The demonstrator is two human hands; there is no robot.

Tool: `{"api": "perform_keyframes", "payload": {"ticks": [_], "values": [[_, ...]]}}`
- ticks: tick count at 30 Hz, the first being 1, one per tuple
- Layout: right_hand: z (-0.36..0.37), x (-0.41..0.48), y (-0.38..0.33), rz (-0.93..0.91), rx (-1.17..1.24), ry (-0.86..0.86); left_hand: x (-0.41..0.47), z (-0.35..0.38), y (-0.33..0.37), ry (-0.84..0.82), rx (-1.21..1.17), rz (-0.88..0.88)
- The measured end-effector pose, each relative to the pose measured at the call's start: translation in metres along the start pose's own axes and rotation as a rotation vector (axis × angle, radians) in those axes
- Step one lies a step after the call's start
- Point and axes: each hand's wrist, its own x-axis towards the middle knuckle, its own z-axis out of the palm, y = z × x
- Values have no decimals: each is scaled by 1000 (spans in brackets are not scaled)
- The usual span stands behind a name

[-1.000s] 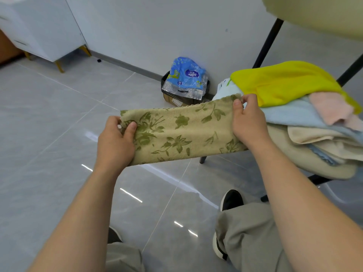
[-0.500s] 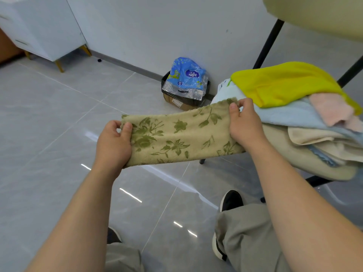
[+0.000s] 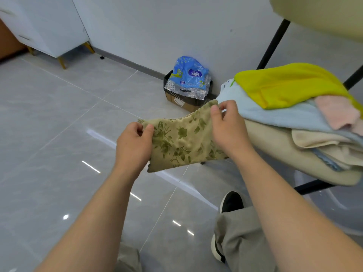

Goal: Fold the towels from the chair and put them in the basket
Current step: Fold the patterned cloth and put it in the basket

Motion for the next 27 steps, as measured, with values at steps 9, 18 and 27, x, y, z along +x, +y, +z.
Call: {"api": "perform_keyframes", "payload": {"ticks": [9, 18, 27], "values": [[29, -23, -17, 126, 194, -366, -23, 18, 14, -64, 135, 218], [28, -23, -20, 342, 414, -430, -29, 23, 16, -100, 148, 257], [20, -21, -25, 415, 627, -539, -33, 16, 16, -186, 133, 285]]}}
